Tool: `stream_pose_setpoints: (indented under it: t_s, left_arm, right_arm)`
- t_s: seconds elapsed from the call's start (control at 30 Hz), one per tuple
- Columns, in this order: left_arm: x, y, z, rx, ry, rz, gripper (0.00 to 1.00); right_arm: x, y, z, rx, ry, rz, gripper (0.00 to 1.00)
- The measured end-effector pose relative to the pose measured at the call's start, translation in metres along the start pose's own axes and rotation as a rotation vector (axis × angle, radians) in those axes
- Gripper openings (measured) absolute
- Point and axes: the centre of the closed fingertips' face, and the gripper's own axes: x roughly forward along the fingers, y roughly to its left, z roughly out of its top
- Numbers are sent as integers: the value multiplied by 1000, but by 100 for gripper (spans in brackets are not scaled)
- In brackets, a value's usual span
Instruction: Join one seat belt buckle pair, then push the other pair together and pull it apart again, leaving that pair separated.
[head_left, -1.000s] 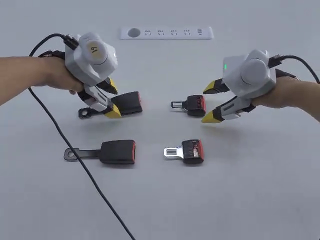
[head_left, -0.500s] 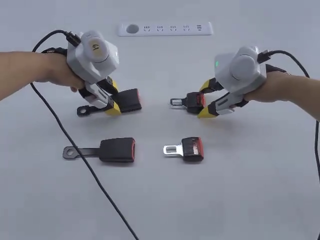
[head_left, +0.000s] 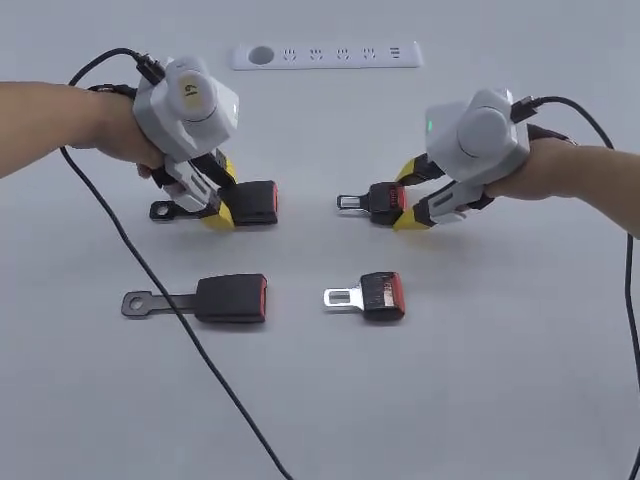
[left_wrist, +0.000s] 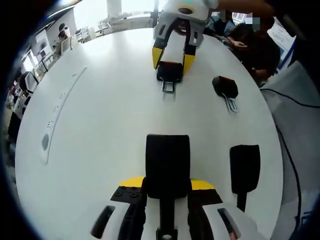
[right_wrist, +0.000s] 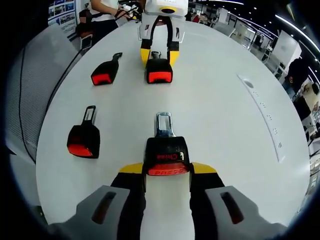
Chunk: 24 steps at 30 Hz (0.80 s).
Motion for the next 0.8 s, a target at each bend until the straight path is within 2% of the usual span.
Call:
stream_pose_setpoints:
  t_s: [0.27, 0.53, 0.8]
  left_arm:
    - [0, -1, -1, 30, 14, -12, 32]
    - [0, -1, -1, -3, -9, -8, 31]
    - [1, -1, -1, 6, 13, -12, 31]
  right_arm:
    - [1, 0, 1, -30, 9, 15, 31]
    - [1, 1, 0, -32, 21, 14, 31]
    - [0, 3, 2, -41, 28, 14, 31]
